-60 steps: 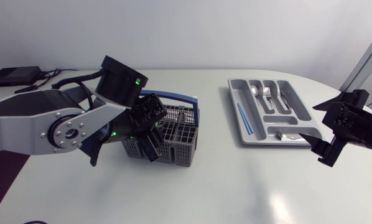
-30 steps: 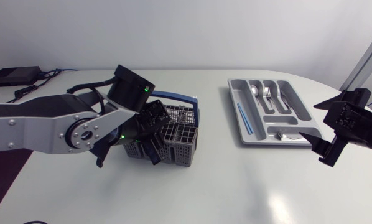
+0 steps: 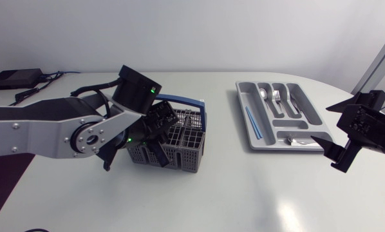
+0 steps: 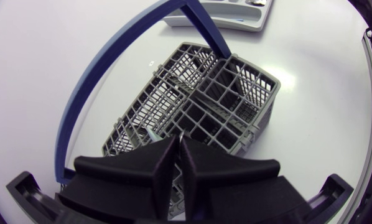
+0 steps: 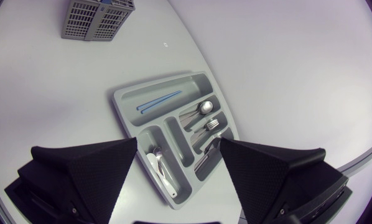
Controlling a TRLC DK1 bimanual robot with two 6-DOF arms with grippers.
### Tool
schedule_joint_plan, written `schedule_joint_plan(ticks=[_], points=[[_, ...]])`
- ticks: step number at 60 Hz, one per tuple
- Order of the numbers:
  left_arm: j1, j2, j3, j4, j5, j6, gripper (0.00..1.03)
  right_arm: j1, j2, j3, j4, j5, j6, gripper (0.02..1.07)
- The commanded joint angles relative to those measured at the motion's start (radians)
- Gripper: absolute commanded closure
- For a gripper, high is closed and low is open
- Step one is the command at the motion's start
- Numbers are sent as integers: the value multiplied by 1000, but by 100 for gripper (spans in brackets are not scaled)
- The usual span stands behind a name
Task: Unload the cutlery basket into the drawer organizer.
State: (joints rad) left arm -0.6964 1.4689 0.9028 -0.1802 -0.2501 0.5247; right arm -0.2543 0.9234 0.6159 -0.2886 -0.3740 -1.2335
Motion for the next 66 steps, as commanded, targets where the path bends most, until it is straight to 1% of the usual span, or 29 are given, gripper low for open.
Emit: schedule_joint_plan(ticks=[1, 22, 28, 45, 57, 66], points=[[-12, -1, 7, -1, 3, 8, 100, 7, -11, -8, -15, -8, 14, 11], [-9, -97, 21, -48, 0, 9, 100, 9, -34, 1, -49, -22, 16, 11], [-11, -131, 36, -64, -14, 11, 100, 12, -47, 1, -67, -28, 20, 11], [-3, -206, 82, -97, -20, 11, 100, 24, -89, -10, -93, -39, 45, 11], [15, -280, 123, -114, -25, 8, 100, 27, -132, 5, -123, -77, 115, 11], [23, -332, 162, -140, -25, -15, 100, 44, -170, 33, -155, -115, 206, 11]])
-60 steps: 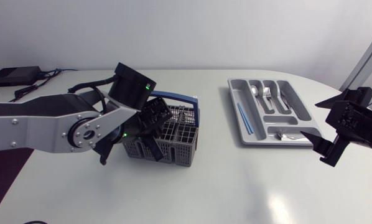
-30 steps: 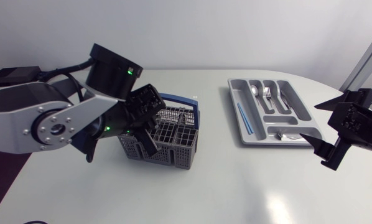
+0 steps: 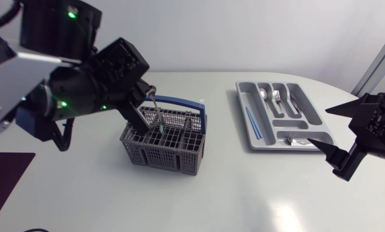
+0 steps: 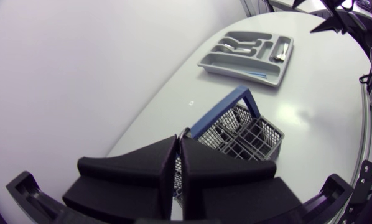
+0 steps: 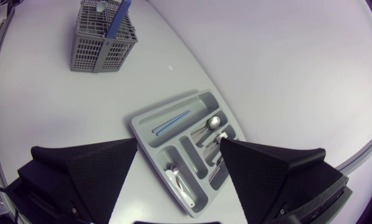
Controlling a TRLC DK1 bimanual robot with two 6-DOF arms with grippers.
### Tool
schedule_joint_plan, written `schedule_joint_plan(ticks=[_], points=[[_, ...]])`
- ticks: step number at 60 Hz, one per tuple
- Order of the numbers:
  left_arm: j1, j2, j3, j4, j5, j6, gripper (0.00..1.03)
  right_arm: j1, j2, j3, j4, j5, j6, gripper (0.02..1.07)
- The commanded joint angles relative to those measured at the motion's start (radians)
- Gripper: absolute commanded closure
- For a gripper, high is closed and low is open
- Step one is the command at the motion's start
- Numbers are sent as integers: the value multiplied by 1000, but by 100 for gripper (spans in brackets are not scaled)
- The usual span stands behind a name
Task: Unload the cutlery basket into the drawer organizer.
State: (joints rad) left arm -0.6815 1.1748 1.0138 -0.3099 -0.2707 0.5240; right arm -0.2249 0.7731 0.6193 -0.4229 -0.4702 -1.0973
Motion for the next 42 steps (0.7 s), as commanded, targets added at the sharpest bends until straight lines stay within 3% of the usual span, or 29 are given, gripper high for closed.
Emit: schedule_joint_plan(ticks=[1, 11, 18, 27, 35, 42], points=[[8, -40, 52, -12, -4, -19, 100, 16, -23, 31, -22, -22, 79, 11], [-7, -50, 74, -31, 10, -87, 100, 47, -61, 39, -22, -47, 208, 11], [10, -18, 115, -78, 116, -182, 100, 118, -92, 49, -31, -47, 327, 11], [76, 66, 167, -113, 326, -323, 100, 217, -113, 82, -42, -31, 475, 11], [114, 157, 229, -130, 461, -420, 100, 326, -100, 106, -20, 16, 593, 13], [117, 237, 273, -130, 518, -466, 100, 458, -61, 119, 26, 105, 695, 16]])
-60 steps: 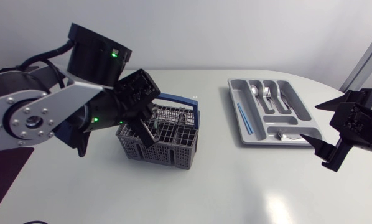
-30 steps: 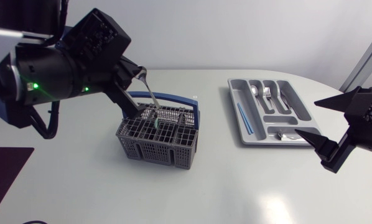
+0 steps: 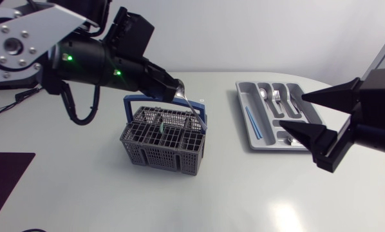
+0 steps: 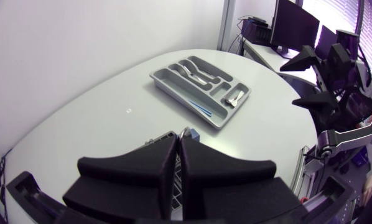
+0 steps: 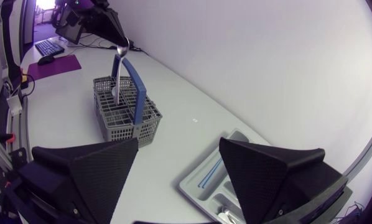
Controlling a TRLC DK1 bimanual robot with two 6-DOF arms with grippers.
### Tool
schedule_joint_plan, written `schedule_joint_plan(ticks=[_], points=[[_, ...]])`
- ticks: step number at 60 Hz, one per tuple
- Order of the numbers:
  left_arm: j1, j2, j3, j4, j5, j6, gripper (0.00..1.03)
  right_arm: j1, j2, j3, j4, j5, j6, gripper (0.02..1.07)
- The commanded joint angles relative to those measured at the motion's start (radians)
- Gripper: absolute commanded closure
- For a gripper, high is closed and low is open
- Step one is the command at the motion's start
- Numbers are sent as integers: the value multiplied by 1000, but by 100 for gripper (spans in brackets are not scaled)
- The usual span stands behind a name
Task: Unload the cutlery basket into the drawer organizer.
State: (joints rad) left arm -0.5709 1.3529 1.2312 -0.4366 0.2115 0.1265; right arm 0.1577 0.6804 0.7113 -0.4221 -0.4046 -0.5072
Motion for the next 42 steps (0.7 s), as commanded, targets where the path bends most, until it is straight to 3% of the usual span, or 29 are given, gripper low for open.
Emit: schedule_joint_plan(ticks=[1, 16, 38, 42], points=[[6, 74, 65, -5, 45, -73, 100, 111, 45, 30, 40, 66, 122, 16], [-24, 183, 159, -40, 94, -110, 100, 398, 205, 54, 164, 240, 230, 19], [-34, 233, 223, -77, 108, -125, 100, 434, 435, 162, 243, 260, 300, 25], [-34, 239, 234, -80, 109, -125, 100, 434, 459, 177, 243, 260, 315, 32]])
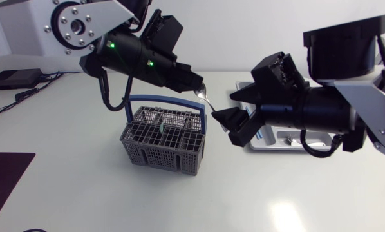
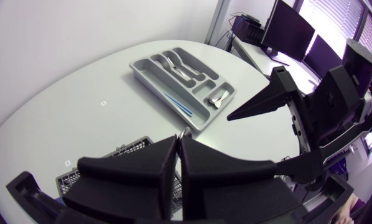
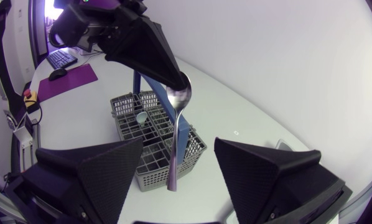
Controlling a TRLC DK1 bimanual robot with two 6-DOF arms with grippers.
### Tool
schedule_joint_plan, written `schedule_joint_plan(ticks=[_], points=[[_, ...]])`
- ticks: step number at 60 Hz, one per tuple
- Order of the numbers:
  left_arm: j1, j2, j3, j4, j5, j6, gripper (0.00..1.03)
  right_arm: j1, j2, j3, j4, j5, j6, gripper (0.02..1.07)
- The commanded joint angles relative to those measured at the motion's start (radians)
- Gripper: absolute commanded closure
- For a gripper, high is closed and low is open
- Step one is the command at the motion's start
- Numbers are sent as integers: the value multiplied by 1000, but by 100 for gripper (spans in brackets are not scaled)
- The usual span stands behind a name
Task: Unload the cutlery basket into the drawer organizer.
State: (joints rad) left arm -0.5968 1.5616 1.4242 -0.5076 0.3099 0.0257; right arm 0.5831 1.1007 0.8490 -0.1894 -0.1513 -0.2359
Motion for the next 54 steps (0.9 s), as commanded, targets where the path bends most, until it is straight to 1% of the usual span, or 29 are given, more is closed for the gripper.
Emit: schedule_joint_plan(ticks=[1, 7, 11, 15, 40, 44, 48, 54], points=[[-8, 31, 42, -9, 11, -23, 100, 9, 44, 42, 10, 7, 47, 34], [-9, 37, 50, -12, 11, -24, 100, 7, 74, 59, 11, 13, 69, 48], [-9, 38, 53, -14, 9, -24, 100, 7, 91, 68, 15, 35, 73, 57], [-9, 40, 53, -16, 11, -24, 100, 7, 100, 70, 25, 55, 73, 63], [-20, 43, 61, -16, 9, -30, 100, 3, 136, 82, 31, 62, 90, 62], [-20, 43, 62, -17, 9, -30, 100, 3, 137, 84, 31, 65, 92, 61], [-23, 43, 64, -20, 11, -30, 100, 4, 139, 87, 31, 78, 96, 56], [-24, 41, 62, -20, 9, -30, 100, 6, 143, 90, 31, 79, 96, 56]])
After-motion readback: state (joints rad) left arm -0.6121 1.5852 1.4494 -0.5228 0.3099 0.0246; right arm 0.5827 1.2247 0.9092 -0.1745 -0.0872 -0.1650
